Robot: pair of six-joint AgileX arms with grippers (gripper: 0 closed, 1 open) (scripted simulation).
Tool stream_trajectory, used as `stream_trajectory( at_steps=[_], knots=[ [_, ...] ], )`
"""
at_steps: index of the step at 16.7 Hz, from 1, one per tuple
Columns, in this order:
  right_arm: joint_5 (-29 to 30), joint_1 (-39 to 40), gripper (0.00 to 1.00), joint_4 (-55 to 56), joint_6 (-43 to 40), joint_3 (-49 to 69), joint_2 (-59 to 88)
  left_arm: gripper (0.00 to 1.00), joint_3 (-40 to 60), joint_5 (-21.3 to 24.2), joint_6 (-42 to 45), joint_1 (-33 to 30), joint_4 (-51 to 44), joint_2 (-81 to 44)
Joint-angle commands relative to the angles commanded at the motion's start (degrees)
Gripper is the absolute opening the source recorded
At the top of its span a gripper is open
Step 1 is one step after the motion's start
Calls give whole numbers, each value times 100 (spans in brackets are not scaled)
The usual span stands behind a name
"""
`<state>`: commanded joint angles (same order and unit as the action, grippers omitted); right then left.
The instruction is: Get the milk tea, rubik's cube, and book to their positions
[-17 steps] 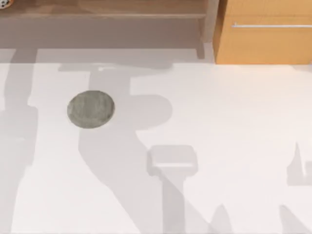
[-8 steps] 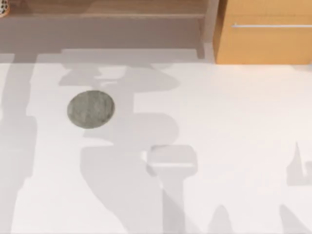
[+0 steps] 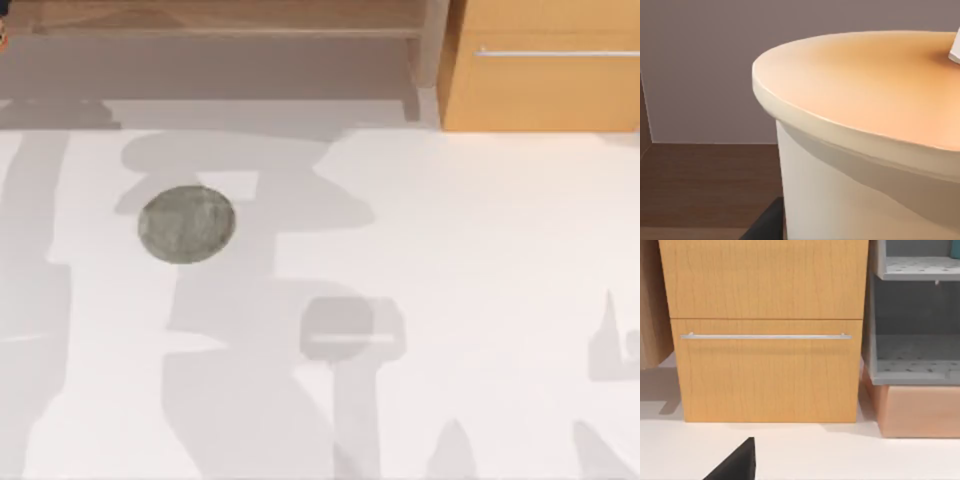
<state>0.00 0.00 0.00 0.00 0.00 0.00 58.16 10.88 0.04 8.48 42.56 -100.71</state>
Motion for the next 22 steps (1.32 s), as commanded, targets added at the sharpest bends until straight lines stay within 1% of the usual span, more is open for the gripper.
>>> stream_trajectory(
  at_steps=[3, 5, 9, 13, 16, 19, 22],
  knots=[
    [0, 0, 100, 0, 0, 0, 0, 0, -17, -89, 8, -107, 69, 10],
    [0, 0, 100, 0, 0, 0, 0, 0, -193, -389, -1, -404, 382, 92],
    [0, 0, 100, 0, 0, 0, 0, 0, -948, -1377, -43, -1427, 1413, 32],
    [0, 0, 100, 0, 0, 0, 0, 0, -1821, -2476, -59, -2516, 2483, -432],
    [0, 0, 100, 0, 0, 0, 0, 0, -2228, -3077, -27, -3097, 3058, -746],
    [0, 0, 100, 0, 0, 0, 0, 0, -2391, -3348, 1, -3364, 3308, -901],
    [0, 0, 100, 0, 0, 0, 0, 0, -2397, -3357, 2, -3372, 3315, -906]
  ],
)
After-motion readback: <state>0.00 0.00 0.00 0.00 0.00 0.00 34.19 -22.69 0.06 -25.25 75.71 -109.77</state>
